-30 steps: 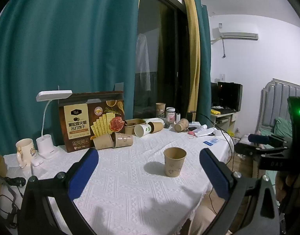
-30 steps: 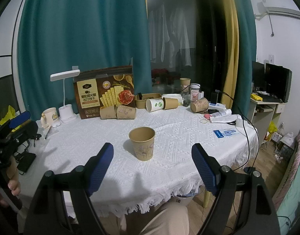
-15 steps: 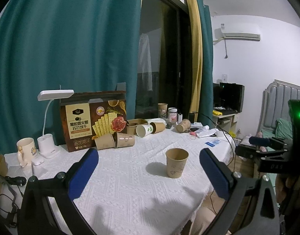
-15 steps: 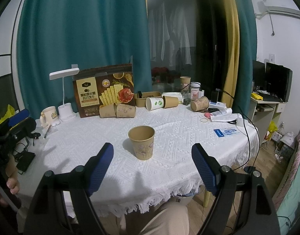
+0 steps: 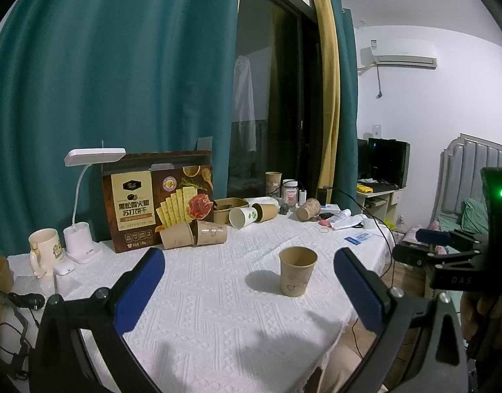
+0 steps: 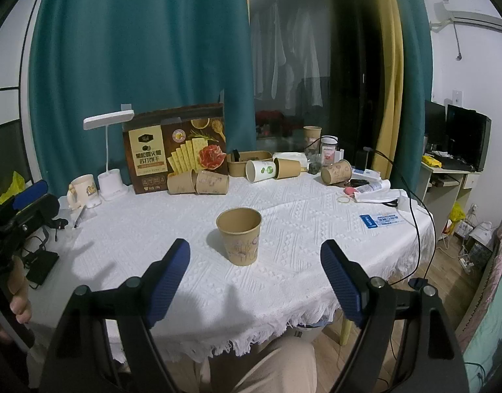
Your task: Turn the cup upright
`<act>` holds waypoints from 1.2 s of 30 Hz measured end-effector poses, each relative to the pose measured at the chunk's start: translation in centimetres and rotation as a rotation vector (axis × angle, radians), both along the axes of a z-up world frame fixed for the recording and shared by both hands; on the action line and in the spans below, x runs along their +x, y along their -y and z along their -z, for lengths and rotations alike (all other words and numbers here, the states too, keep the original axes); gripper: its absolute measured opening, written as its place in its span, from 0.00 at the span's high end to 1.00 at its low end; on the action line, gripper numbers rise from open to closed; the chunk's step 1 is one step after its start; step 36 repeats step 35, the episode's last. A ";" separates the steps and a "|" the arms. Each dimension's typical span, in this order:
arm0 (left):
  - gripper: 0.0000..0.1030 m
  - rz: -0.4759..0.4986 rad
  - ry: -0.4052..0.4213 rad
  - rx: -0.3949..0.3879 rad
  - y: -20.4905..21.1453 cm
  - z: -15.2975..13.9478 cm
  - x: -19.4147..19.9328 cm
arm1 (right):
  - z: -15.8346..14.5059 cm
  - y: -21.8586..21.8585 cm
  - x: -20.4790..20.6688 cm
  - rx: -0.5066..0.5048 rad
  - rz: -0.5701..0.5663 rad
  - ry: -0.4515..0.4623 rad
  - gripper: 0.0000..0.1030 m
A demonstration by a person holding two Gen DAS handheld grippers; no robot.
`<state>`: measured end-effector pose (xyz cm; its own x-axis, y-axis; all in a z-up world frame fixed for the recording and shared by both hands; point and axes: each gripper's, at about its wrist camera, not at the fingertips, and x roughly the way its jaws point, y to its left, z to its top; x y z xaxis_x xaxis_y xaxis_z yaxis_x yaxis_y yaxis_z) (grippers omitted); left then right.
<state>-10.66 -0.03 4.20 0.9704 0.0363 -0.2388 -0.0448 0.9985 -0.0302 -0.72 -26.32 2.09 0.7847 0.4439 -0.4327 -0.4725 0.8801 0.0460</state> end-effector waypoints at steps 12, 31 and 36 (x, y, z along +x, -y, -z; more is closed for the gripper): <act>0.00 -0.006 0.000 0.006 -0.1 0.1 -0.1 | 0.0 0.0 0.1 -0.001 0.000 0.000 0.22; 0.00 -0.002 0.007 0.010 0.2 0.3 -0.3 | 1.4 0.0 0.0 0.003 -0.005 -0.001 0.22; 0.00 0.007 0.010 0.001 0.3 0.3 0.0 | 1.1 -0.1 0.1 0.002 -0.004 -0.003 0.22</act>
